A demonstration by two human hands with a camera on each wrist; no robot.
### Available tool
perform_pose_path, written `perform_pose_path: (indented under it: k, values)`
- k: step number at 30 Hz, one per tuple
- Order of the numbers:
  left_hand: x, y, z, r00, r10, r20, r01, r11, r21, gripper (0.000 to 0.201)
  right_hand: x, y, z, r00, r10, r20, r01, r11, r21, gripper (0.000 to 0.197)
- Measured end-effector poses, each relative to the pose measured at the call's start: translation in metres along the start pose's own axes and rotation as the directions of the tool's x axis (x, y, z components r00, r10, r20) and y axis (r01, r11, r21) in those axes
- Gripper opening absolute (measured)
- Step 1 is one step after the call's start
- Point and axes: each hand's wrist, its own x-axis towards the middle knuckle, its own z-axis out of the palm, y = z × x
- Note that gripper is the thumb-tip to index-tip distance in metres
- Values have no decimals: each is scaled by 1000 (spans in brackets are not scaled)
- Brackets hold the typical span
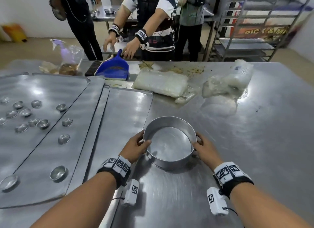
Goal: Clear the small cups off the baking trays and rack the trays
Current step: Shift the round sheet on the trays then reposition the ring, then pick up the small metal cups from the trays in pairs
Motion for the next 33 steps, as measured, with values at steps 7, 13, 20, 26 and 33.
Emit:
perform_pose_path:
  k: [7,13,20,26,33]
  values:
    - [-8,-6,13,996,13,-92,-14,1000,-18,31,-6,7,-3,997,-76,23,76,997,-24,32]
    - [-24,-13,15,993,4,-121,-3,1000,1,33,-11,21,-6,997,-63,40,64,998,-14,35]
    - [-17,-11,6,982,-65,-178,89,987,130,47,-17,0,-12,988,-147,-44,117,910,-398,41]
    - [-25,-6,-20,930,-1,-367,81,976,202,33,-13,-44,19,892,-443,-86,315,747,-585,36]
    - [-76,-20,-107,873,-37,-486,175,955,241,24,-32,-93,137,849,-501,169,489,621,-612,27]
